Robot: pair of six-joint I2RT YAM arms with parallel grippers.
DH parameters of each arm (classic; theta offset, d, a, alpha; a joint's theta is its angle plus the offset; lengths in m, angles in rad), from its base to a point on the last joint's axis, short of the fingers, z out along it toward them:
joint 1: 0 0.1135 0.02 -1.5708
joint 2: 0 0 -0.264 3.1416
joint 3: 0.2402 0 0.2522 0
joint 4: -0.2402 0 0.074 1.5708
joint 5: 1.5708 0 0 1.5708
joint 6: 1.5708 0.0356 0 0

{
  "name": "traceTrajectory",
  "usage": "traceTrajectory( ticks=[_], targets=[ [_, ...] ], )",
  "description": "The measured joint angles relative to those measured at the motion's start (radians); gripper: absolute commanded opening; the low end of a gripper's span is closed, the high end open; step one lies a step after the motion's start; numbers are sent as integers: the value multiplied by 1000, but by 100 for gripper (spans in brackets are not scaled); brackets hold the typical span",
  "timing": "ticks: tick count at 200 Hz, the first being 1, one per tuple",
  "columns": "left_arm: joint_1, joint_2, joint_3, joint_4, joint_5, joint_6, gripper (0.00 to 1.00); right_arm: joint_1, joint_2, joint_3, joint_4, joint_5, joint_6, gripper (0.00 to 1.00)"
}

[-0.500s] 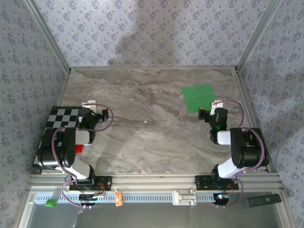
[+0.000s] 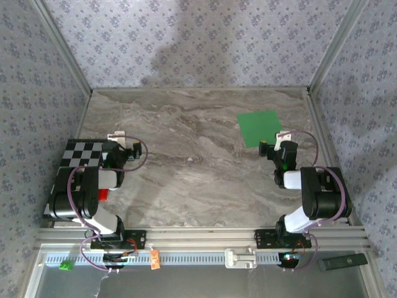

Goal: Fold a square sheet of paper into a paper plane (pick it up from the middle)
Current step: Move the square sheet of paper to the center of the table.

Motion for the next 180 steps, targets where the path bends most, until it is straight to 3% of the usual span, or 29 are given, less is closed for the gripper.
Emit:
traceTrajectory(
  ticks=[151,180],
  targets=[
    [8,0,1,-3,19,0,100,0,-1,0,-1,0,0,100],
    [5,-50,51,-139,41,9,100,5,-74,11,-87,6,-1,100]
  ],
)
